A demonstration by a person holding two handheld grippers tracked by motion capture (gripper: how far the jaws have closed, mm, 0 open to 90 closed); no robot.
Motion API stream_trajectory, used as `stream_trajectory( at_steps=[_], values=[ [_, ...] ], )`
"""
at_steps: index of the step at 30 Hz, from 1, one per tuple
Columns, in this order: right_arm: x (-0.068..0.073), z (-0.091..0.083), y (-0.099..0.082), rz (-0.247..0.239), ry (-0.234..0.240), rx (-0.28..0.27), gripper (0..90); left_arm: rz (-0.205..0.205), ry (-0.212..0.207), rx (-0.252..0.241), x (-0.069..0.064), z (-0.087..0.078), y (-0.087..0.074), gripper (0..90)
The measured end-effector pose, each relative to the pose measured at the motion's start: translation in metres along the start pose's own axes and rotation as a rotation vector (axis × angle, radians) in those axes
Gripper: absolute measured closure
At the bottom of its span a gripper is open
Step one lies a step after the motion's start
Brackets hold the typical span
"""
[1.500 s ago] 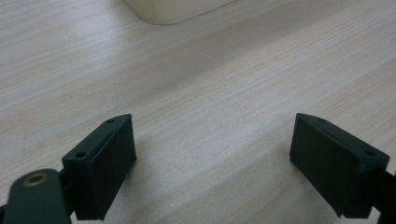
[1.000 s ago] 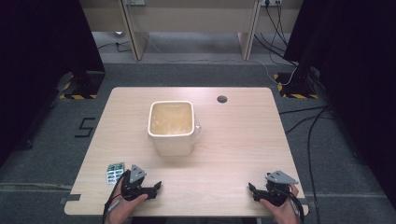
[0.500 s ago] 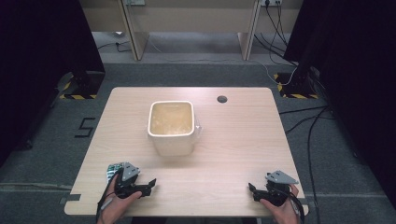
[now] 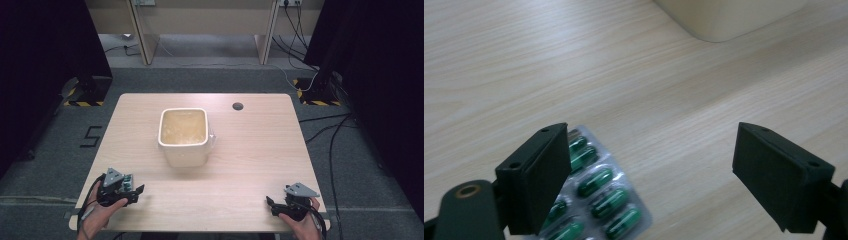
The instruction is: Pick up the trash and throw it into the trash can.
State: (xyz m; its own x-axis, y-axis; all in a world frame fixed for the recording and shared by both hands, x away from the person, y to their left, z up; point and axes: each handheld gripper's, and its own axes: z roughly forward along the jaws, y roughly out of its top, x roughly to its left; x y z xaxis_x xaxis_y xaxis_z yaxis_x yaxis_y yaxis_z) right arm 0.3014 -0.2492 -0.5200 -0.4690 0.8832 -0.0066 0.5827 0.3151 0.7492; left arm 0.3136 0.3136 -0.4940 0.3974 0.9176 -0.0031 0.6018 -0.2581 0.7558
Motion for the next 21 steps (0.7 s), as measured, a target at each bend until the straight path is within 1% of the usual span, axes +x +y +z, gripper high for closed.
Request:
stream_trajectory(
  at_steps=[2, 4, 5, 6, 7, 10, 11, 12, 14, 15, 17, 20, 21],
  values=[
    [0.0, 0.0, 0.0, 0.0, 0.0, 0.0, 15.0, -0.007, 0.029, 0.0, 0.005, -0.001, -0.001, 14.9],
    [0.0, 0.0, 0.0, -0.001, 0.0, 0.0, 15.0, -0.006, 0.054, 0.005, 0.01, -0.003, -0.002, 15.0],
    [0.0, 0.0, 0.0, -0.001, 0.0, 0.0, 15.0, -0.018, 0.056, 0.002, 0.012, -0.003, -0.003, 14.9],
    [0.0, 0.0, 0.0, -0.001, 0.0, 0.0, 15.0, -0.018, 0.056, 0.002, 0.012, -0.003, -0.003, 14.9],
    [0.0, 0.0, 0.0, -0.001, 0.0, 0.0, 15.0, -0.04, 0.063, 0.006, 0.015, -0.003, -0.005, 14.9],
    [0.0, 0.0, 0.0, 0.0, 0.001, 0.001, 15.0, -0.074, 0.082, 0.026, 0.018, -0.001, -0.008, 14.9],
    [0.0, 0.0, 0.0, 0.0, 0.0, 0.001, 15.0, -0.074, 0.082, 0.026, 0.018, -0.001, -0.008, 14.9],
    [0.0, 0.0, 0.0, 0.0, 0.0, 0.001, 15.0, -0.092, 0.1, 0.043, 0.02, 0.0, -0.009, 14.9],
    [0.0, 0.0, 0.0, 0.0, 0.0, 0.001, 14.9, -0.108, 0.121, 0.042, 0.02, 0.001, -0.01, 14.9],
    [0.0, 0.0, 0.0, 0.0, 0.0, 0.001, 14.9, -0.108, 0.121, 0.042, 0.02, 0.001, -0.01, 14.9],
    [0.0, 0.0, 0.0, 0.0, 0.001, 0.001, 14.9, -0.133, 0.113, 0.044, 0.02, 0.003, -0.01, 14.9],
    [0.0, 0.0, 0.0, 0.0, 0.001, 0.003, 14.9, -0.135, 0.118, 0.051, 0.018, 0.005, -0.009, 14.9],
    [0.0, 0.0, 0.0, 0.001, 0.001, 0.004, 14.8, -0.139, 0.115, 0.064, 0.016, 0.009, -0.009, 14.9]
  ],
)
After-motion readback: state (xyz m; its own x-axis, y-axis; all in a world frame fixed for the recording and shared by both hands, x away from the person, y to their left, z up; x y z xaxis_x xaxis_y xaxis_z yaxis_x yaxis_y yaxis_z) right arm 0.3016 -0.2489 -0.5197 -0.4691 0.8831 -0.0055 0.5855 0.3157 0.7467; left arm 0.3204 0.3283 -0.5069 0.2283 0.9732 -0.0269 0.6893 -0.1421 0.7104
